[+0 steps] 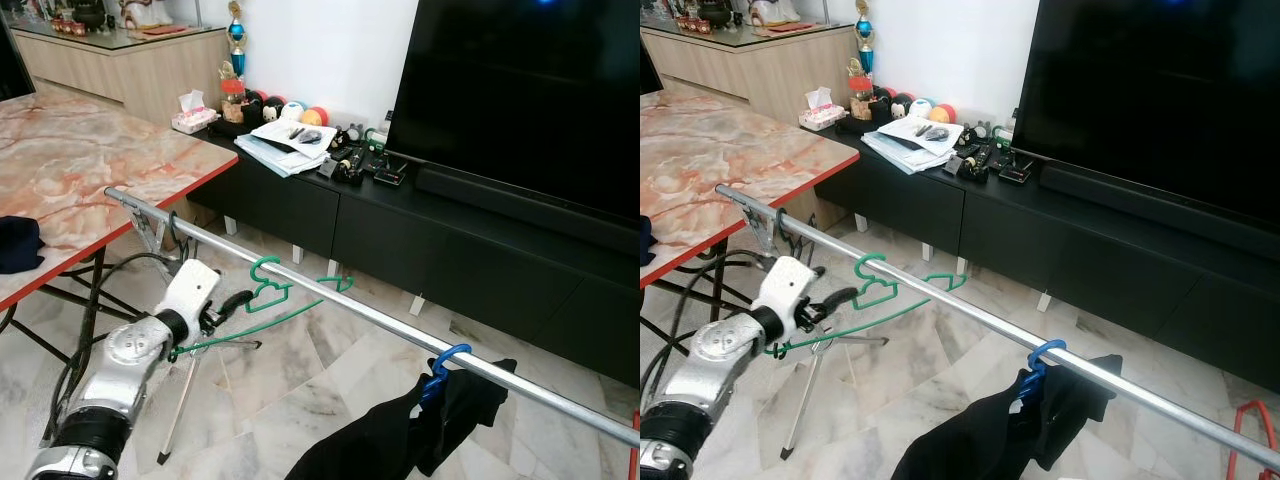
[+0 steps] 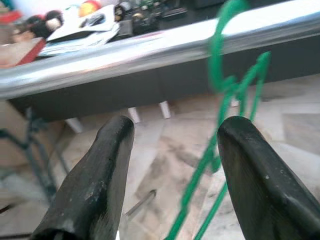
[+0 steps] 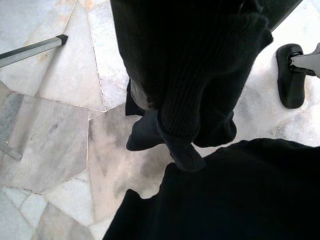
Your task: Hang hanger
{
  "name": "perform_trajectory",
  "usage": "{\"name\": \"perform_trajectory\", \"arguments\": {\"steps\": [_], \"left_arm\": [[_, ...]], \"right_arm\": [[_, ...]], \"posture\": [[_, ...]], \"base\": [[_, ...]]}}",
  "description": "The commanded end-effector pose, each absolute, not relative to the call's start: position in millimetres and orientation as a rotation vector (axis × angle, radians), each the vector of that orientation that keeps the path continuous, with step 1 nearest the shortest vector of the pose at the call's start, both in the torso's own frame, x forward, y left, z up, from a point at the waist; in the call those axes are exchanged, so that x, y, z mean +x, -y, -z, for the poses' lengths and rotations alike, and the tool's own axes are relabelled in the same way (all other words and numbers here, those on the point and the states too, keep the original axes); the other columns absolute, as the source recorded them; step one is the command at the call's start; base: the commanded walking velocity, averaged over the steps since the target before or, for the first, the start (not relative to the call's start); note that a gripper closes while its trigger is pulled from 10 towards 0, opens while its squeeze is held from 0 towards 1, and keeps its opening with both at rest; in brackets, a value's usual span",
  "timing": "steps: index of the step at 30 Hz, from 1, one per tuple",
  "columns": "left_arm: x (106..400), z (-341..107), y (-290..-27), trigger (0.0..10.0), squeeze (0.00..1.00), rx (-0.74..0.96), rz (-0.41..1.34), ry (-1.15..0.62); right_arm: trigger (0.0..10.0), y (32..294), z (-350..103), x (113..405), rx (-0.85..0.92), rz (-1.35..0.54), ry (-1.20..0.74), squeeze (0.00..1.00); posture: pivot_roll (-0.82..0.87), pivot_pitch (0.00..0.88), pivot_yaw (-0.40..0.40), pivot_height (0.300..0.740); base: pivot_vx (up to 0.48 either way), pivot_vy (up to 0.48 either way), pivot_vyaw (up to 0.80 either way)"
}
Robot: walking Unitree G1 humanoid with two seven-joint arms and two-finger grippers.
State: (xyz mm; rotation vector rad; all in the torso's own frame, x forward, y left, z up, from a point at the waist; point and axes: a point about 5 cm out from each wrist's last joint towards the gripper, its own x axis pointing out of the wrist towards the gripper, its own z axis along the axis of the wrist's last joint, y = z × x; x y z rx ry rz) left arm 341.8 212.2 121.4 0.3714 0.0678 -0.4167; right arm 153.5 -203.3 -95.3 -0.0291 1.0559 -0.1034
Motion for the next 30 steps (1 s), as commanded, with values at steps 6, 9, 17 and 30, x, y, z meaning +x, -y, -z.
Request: {"name": "perform_trajectory", "arguments": {"steps": [6,9,17,30], "left_arm": [[345,-103,-212,10.0,0.00,0.356,0.402,-0.151],[344,-93,-209,10.0,0.00,0.328,0.400,-0.196],[342,-80,-202,10.0,0.00,0.273,0.431,-0.249],[341,-87,-197,10.0,0.00,0.295,0.540,-0.212]], "right_arm": [[10.0,207,94,156,-0.040,0.105,-1.045,0.00],[10.0,207,93,157,-0.039,0.108,-1.043,0.00],[10.0,208,93,157,-0.043,0.111,-1.044,0.00],[10.0,208,93,157,-0.052,0.100,-1.045,0.00]], "posture": [[0.14,0.000,-0.064,0.740],[0.14,0.000,-0.065,0.740],[0.13,0.000,-0.068,0.740],[0.13,0.000,-0.070,0.740]], "base": [[0.000,0.000,0.00],[0.000,0.000,0.00],[0.000,0.000,0.00],[0.000,0.000,0.00]]}}
